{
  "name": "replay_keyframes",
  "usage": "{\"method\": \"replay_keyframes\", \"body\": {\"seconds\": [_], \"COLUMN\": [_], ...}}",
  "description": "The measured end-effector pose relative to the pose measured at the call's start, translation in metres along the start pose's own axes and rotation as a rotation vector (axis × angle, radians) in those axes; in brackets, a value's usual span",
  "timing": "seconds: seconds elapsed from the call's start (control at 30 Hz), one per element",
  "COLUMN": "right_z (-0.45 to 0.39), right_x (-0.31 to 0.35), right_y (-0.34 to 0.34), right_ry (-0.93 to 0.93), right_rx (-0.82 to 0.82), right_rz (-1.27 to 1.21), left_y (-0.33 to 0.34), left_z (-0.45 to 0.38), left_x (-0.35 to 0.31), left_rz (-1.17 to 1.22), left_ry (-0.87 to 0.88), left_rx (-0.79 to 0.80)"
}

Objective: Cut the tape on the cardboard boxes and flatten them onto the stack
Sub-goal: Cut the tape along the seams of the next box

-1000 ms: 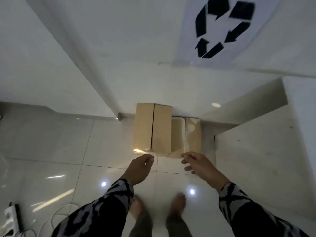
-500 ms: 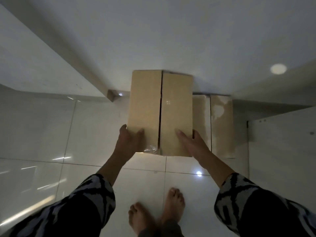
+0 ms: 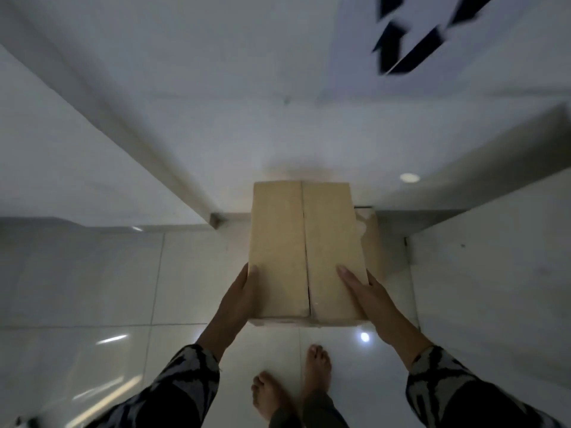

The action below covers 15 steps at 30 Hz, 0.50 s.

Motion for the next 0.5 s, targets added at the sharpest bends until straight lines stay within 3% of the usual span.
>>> {"method": "replay_keyframes", "body": {"seconds": [0.27, 0.5], "right_z": [0.226, 0.319], "right_x": [0.034, 0.01], "right_y": [-0.113, -0.258], "right_ry": [-0.127, -0.246], "right_rx": [-0.05, -0.074], "right_rz": [-0.014, -0.018], "left_y": [0.025, 0.15], "left_z": [0.184, 0.266], "left_x": [-0.109, -0.167], "left_rz": [0.141, 0.17], "left_ry": [0.139, 0.276], "left_rx": [0.087, 0.296]}}
Point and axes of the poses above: each hand's wrist, its own z-axis away from the middle knuckle, its own y-axis out of the palm, x = y × z, the point moved 8 cm from there along -z, towards the middle knuckle, and after that the axes turned 8 degrees about y, right-handed, at the moved point
